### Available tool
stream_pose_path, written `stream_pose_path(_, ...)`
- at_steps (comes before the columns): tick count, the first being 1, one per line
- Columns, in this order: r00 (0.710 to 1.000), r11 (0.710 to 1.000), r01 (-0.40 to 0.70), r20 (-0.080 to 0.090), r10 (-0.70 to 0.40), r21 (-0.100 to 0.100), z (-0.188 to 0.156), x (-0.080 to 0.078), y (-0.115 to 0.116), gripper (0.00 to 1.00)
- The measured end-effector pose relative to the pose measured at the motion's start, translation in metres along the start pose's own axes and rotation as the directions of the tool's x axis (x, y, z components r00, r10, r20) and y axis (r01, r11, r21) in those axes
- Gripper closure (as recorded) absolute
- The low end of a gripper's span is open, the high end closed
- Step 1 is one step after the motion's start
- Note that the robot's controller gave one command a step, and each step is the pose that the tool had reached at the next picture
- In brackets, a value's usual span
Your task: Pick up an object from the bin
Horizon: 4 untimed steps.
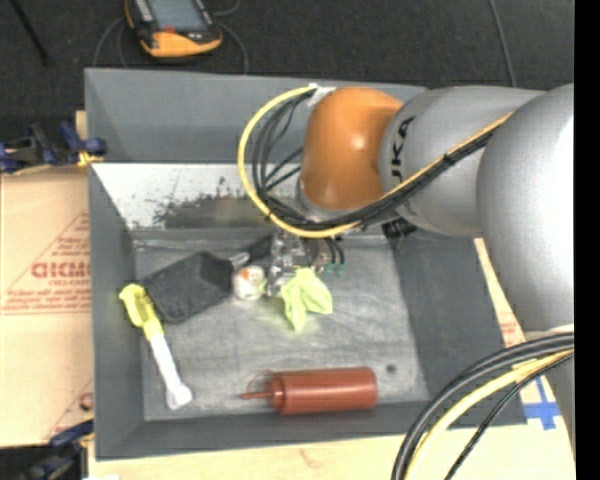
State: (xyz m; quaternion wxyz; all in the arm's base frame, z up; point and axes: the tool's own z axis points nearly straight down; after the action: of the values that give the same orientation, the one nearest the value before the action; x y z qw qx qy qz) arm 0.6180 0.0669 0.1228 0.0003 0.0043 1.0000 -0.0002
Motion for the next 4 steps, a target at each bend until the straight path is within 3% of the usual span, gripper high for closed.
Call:
stream_pose_path(1, 1.0, 1.0, -0.01, 0.005, 0.01, -0.002, -0.024, -0.001, 0.0, 0.0)
stream_pose_path(2, 1.0, 1.0, -0.011, 0.004, 0.011, -0.002, -0.024, 0.0, 0.0, 0.0)
stream_pose_path(3, 0.999, 0.999, 0.044, 0.005, -0.044, 0.0, -0.025, -0.014, -0.001, 0.0)
stream_pose_path(4, 0.999, 0.999, -0.034, 0.011, 0.034, -0.002, 0.018, -0.019, -0.02, 0.0)
